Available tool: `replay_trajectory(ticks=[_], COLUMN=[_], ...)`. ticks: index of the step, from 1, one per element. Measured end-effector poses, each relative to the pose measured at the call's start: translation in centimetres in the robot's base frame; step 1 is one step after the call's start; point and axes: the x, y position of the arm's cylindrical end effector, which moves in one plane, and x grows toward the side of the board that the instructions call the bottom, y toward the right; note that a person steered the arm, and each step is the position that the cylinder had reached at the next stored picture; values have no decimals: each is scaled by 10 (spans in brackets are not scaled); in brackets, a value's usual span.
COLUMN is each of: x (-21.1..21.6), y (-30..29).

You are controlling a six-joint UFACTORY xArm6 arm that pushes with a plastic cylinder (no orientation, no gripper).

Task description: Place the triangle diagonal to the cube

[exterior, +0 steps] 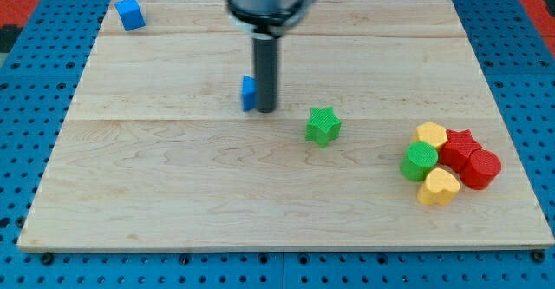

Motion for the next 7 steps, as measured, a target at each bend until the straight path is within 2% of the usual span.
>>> replay_trajectory(ticks=[1,2,3,4,5,6,7], x=[-47,-66,-85,-76,-34,-27,-45], y=[-22,-17,-99,-74,-63,-109,-173])
